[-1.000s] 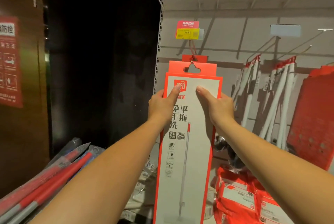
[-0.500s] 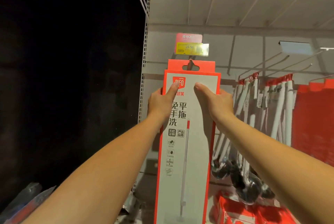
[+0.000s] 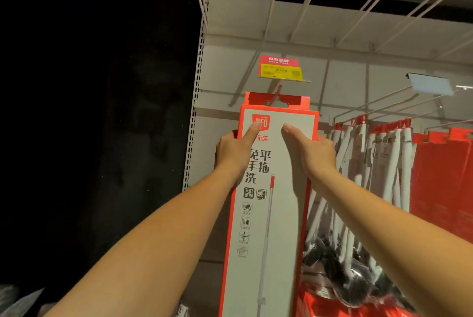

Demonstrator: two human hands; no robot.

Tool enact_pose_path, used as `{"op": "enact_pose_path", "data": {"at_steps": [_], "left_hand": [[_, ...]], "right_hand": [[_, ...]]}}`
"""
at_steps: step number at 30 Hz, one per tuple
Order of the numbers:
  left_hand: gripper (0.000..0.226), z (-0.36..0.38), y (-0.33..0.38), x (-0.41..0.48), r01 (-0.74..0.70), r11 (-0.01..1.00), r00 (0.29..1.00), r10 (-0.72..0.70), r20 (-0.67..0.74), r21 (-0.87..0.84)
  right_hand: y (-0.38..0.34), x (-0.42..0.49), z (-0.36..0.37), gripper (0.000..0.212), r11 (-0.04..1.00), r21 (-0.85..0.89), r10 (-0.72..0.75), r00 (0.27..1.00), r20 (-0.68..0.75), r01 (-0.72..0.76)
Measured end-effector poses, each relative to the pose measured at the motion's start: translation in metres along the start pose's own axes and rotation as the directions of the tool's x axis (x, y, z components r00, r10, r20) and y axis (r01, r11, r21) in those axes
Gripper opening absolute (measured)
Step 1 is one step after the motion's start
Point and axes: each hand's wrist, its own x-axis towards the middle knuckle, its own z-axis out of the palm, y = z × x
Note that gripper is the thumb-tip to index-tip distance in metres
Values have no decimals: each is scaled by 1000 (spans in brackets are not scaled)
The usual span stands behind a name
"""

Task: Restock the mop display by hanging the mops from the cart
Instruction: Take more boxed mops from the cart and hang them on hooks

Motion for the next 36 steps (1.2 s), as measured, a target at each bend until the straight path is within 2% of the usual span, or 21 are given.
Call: {"op": "enact_pose_path", "data": {"at_steps": [9, 16, 22, 27, 31, 36], "left_hand": [[45, 2, 8, 18, -61, 998, 998, 61, 5, -14], [54, 9, 10, 34, -29, 999, 999, 29, 37, -23], [50, 17, 0, 50, -36, 999, 999, 36, 41, 1], [48, 23, -20, 57, -24, 1000, 999, 23, 47, 17], [48, 27, -32, 68, -11, 999, 1000, 11, -8, 44], [31, 33, -44, 90, -16, 992, 997, 25, -69, 129]], "right_hand": [[-6, 15, 5, 16, 997, 24, -75, 997, -19, 75], [-8, 29, 6, 20, 999, 12, -46, 999, -29, 47], [3, 42, 7, 17, 999, 15, -29, 999, -33, 30], [27, 57, 9, 29, 999, -38, 8, 1000, -20, -8], [44, 74, 17, 42, 1000, -13, 10, 1000, 11, -10], [62, 97, 25, 23, 1000, -8, 2, 998, 58, -1]]}}
